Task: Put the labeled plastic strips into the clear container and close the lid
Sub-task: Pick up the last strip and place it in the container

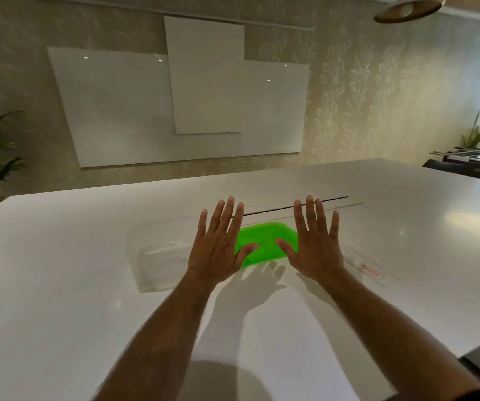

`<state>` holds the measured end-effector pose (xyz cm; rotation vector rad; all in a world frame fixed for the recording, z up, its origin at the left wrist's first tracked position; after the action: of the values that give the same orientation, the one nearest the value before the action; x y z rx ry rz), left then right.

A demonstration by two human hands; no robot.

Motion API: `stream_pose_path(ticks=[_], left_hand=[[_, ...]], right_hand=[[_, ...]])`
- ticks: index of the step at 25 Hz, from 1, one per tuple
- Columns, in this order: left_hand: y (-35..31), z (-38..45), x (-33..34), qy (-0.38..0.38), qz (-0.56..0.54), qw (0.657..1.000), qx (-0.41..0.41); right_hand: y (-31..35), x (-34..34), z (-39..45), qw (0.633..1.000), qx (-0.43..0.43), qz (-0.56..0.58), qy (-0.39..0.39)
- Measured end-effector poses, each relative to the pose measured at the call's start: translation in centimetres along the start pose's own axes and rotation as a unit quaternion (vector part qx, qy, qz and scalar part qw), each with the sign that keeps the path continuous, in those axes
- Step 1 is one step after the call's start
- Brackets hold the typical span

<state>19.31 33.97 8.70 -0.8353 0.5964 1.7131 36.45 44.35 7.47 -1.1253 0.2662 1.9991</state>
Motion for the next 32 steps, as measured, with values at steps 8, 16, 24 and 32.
stream_pose_path(ticks=[8, 16, 24, 32], left_hand=[[-8.4, 0.8, 2.9, 0.024, -0.042, 0.997, 0.055], [-16.2, 2.6, 7.5, 0.124, -0.058, 0.984, 0.116], [-23.0, 3.9, 10.5, 0.144, -0.086, 0.969, 0.182], [-27.2, 4.3, 10.3, 0.115, -0.133, 0.960, 0.217]], right_hand=[[-8.6, -0.2, -5.3, 0.996, 0.070, -0.033, 0.040], [-15.8, 2.2, -8.9, 0.972, 0.181, 0.055, 0.136], [-18.6, 4.2, -10.1, 0.964, 0.229, 0.082, 0.105], [-16.9, 3.2, -9.6, 0.988, 0.143, -0.010, 0.065]])
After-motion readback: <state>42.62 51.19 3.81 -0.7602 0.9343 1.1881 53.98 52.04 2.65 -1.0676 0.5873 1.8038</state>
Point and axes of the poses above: each hand's wrist, its own z-axis towards the middle knuckle, its own x-axis out of the palm, y = z × x, the point moved 9 cm from there along z, towards the middle knuckle, and after that the axes turned 13 degrees about -x, right-handed, at the moved point
